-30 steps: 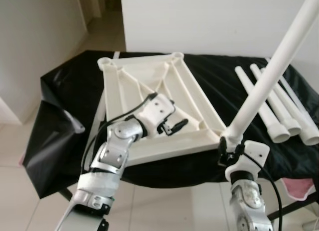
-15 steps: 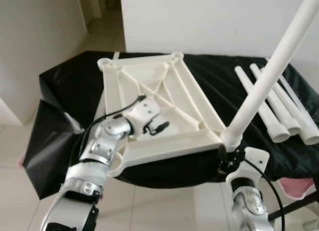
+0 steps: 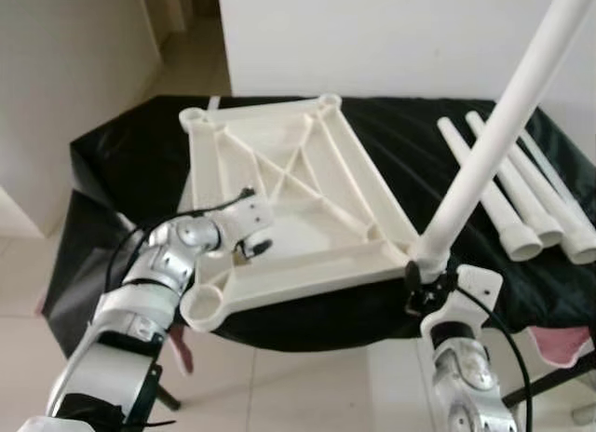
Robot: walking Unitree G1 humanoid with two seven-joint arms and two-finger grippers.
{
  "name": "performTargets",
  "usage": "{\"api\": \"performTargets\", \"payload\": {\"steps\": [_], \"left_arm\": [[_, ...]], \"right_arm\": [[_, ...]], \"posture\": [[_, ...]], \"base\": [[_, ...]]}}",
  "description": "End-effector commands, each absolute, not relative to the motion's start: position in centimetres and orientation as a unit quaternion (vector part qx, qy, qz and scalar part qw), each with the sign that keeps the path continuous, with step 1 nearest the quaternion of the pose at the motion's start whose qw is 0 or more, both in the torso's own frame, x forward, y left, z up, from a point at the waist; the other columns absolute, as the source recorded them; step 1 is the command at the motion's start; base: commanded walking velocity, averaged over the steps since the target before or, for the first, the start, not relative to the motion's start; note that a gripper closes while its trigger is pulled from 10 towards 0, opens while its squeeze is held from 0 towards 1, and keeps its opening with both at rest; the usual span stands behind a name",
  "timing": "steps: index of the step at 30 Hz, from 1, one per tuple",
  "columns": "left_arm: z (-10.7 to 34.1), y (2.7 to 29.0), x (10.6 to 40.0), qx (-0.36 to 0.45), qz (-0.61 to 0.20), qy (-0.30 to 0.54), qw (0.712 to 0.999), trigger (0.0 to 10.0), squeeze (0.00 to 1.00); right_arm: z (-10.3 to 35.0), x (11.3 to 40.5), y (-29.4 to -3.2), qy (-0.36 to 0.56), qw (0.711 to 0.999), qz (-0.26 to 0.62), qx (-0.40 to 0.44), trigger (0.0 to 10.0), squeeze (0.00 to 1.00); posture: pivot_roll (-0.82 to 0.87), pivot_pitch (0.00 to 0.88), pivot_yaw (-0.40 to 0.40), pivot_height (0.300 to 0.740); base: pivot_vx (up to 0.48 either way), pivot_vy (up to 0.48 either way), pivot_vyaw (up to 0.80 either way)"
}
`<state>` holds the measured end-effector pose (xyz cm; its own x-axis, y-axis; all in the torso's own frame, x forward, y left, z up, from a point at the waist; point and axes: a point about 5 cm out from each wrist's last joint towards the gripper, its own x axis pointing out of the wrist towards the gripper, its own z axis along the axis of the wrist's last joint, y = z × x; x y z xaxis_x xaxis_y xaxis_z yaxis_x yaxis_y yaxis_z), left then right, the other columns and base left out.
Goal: Building children table
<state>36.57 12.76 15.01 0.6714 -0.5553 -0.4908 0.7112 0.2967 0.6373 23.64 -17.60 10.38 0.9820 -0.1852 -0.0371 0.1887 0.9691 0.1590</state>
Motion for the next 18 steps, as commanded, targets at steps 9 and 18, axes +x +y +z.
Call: {"api": "performTargets", "payload": {"steps": [9, 18], "left_arm": [[13.7, 9.3, 33.3, 0.329, -0.480, 0.034, 0.813, 10.0, 0.00], [15.2, 5.7, 30.7, 0.210, -0.570, -0.008, 0.794, 10.0, 0.00]], "right_arm": [[10.2, 26.5, -18.2, 0.034, 0.996, -0.021, 0.075, 10.0, 0.00], [10.7, 29.9, -19.4, 0.033, 0.998, 0.028, 0.040, 10.0, 0.00]], "posture": [[-0.08, 0.022, 0.012, 0.740], [-0.08, 0.010, 0.010, 0.740]], "base": [[0.000, 0.000, 0.00], [0.000, 0.000, 0.00]]}}
